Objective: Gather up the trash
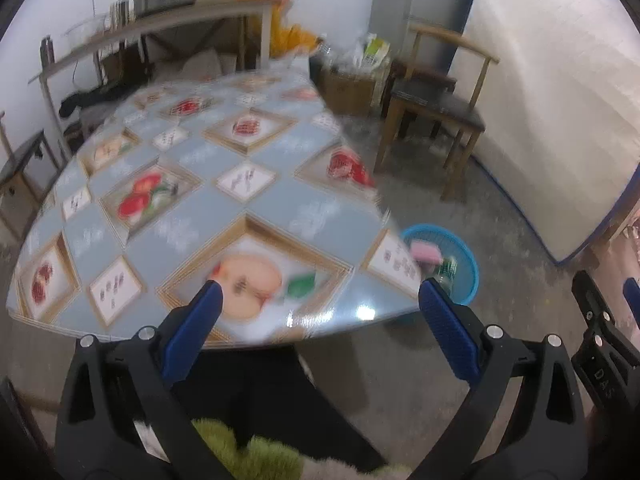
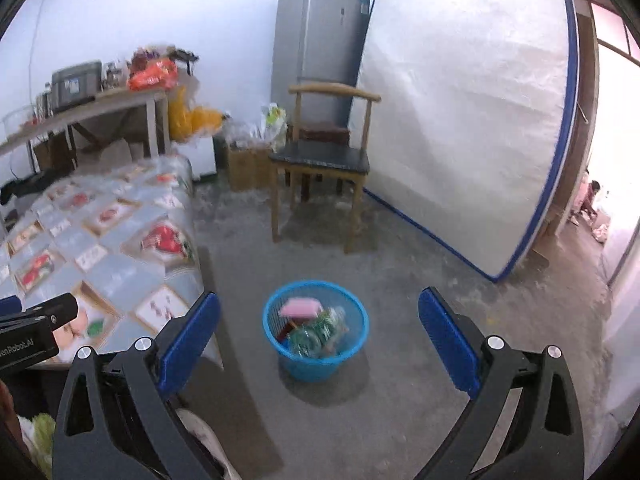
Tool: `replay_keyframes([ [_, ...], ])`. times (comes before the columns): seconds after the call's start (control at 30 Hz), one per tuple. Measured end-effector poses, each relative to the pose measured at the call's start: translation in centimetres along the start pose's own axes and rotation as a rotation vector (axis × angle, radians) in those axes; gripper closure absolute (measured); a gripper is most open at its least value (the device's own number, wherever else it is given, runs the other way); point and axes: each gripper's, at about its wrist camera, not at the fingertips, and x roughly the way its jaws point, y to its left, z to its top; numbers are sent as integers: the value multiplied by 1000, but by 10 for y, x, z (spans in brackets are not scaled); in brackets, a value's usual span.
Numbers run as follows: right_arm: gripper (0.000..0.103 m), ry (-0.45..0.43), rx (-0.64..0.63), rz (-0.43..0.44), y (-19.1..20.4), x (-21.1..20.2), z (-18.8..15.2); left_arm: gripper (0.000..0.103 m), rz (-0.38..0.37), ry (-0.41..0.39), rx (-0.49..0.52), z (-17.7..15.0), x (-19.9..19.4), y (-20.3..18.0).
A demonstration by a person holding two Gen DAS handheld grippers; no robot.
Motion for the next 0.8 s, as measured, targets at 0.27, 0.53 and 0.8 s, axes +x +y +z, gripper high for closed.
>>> replay_keyframes([
  [0.27, 6, 118, -53, 10, 3, 7, -28, 8, 74, 1, 9, -10, -6, 7],
  [0.53, 6, 116, -87, 37, 10, 10, -23, 8, 107, 10, 19, -7, -5, 11],
  [0.8, 6, 118, -96, 29, 11, 11, -20, 8, 134, 39, 7, -7, 0, 17],
])
